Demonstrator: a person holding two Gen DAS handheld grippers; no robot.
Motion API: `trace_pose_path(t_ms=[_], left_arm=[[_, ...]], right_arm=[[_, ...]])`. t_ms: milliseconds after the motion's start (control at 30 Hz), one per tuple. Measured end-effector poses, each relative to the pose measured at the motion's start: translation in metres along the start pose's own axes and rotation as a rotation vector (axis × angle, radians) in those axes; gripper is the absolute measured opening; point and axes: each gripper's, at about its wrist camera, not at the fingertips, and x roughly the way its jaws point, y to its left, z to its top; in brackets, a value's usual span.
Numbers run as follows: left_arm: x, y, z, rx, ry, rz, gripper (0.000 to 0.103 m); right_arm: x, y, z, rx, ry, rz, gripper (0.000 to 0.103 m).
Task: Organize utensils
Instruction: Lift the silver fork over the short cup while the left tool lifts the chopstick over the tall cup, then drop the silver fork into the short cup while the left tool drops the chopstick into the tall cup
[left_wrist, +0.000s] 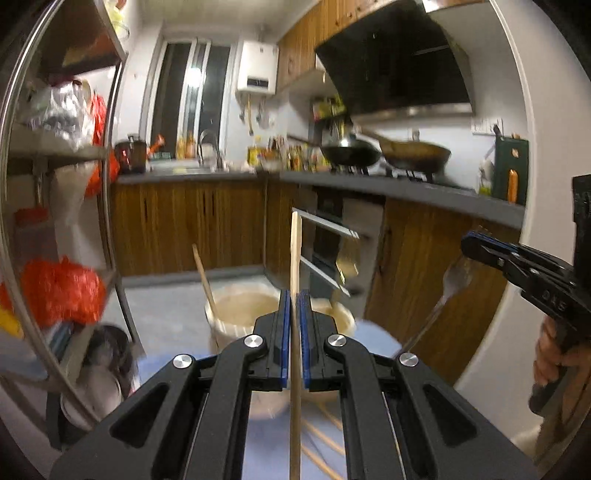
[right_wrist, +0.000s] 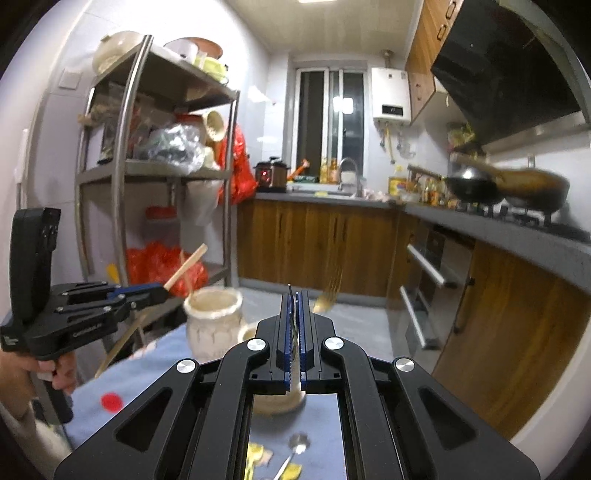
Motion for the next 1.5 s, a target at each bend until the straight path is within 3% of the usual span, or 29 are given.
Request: trace_pose_path(t_ms=[300,633,933,1167,1367,1500], left_arm=[[0.052,0.030,0.043,-0.097,-0.137,0.034,0.005],[0.102,0.032,0.044,-0.062,-0.195,0.107,0.005],[0.117,0.027,0.021,-0.018,-0.133,0.101,0.005],[0.119,0.029,0.019,0.007,-0.092,0.086,0.006],[0.116,0.033,0.020,0.005,-0.088,0.092,0.017],[0.111,0.032,0.022,0.008,-0.104,0.083,0.037]], right_arm=[[0.030,-0.018,0.041,0.037,-0.051,-0.042,0.004],[0.078,-0.023,0.024,0.000,0.078,-0.038,0.004],[0.112,-0.016,-0.002,0.005,0.196,0.009,0.004],[0.129,-0.015,-0.016,0.013,0.250,-0.012,0.004],[0.136,-0.019,-0.020,0.046,0.261,-0.008,0.004],[0.138,-0.021,-0.023,0.071,0.260,-0.011,0.005]])
